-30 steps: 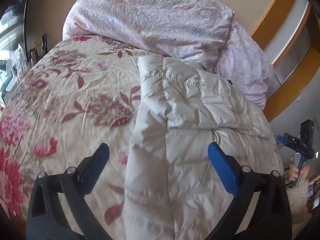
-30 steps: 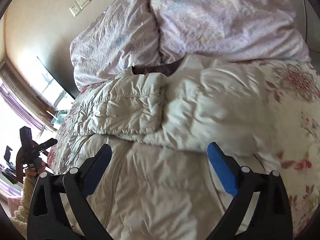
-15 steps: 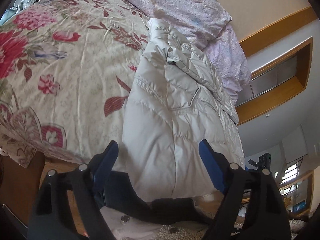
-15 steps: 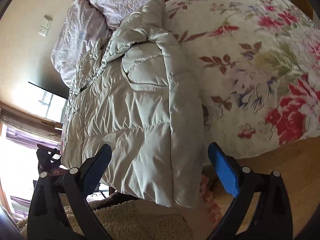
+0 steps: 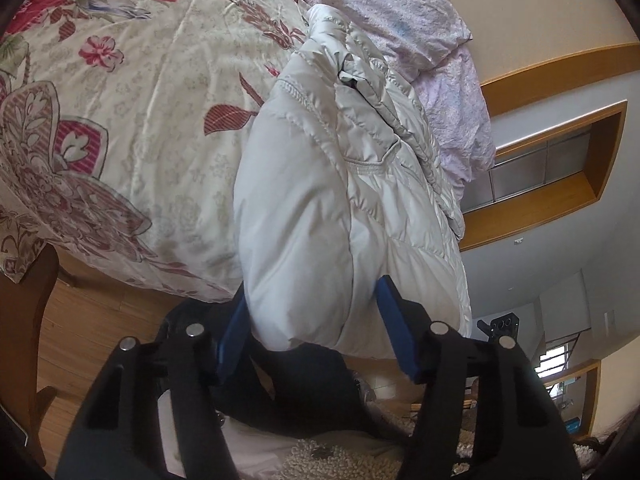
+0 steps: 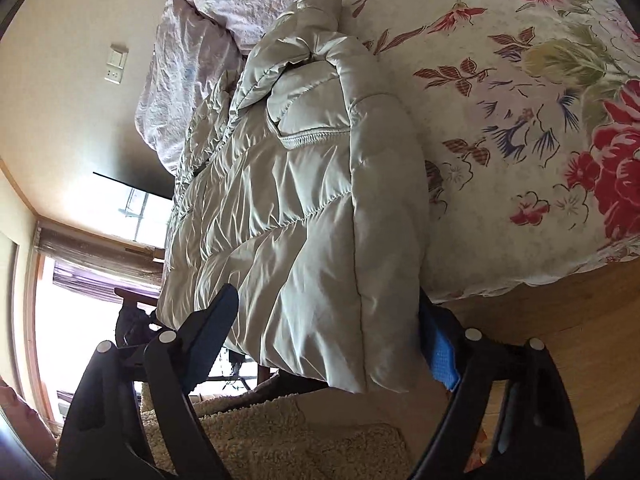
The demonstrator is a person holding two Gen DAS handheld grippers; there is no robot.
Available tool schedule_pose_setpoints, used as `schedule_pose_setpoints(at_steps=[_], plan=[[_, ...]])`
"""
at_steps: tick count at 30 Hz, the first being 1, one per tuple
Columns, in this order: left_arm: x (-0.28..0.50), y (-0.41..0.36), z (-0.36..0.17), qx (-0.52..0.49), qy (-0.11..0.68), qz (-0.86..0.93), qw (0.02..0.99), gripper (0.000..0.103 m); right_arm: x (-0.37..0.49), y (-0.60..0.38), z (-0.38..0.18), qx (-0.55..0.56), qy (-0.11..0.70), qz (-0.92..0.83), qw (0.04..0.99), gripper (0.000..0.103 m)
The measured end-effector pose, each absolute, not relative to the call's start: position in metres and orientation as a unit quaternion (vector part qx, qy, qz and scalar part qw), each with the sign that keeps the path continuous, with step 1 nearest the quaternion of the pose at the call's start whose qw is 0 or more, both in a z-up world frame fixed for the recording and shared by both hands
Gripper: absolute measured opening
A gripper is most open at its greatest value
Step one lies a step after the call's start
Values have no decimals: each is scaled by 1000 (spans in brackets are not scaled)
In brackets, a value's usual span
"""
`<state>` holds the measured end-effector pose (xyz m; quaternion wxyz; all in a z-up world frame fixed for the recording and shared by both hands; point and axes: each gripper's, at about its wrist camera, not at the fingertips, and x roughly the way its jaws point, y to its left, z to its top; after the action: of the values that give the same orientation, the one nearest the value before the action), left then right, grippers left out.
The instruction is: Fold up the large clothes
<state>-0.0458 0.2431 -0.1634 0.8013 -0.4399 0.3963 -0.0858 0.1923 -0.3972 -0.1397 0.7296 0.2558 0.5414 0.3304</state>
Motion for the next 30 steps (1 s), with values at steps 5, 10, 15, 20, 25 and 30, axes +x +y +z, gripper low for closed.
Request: schedule_pose_setpoints(at_steps=[5,10,15,20,25,30], plan=[[-42,243,-178,-470,396,-92,783,51,189,-394,-141,249,537,339,731,83],[-45,237,-165,-454,385,-89,798,28,186,-384,-138,234,542,340,732,42],[-47,234,-131,-431,357,-88,824,19,185,-380,-112,230,503,348,757,22],[-39,234,-84,-405,301,-89,859,18,182,-367,-68,197,427,344,813,20],[-14,240,-40,-381,244,-76,888,18,193,-351,-20,172,330,319,872,19],[33,250,9,-352,203,-55,912,18,227,-330,26,167,243,276,915,19]])
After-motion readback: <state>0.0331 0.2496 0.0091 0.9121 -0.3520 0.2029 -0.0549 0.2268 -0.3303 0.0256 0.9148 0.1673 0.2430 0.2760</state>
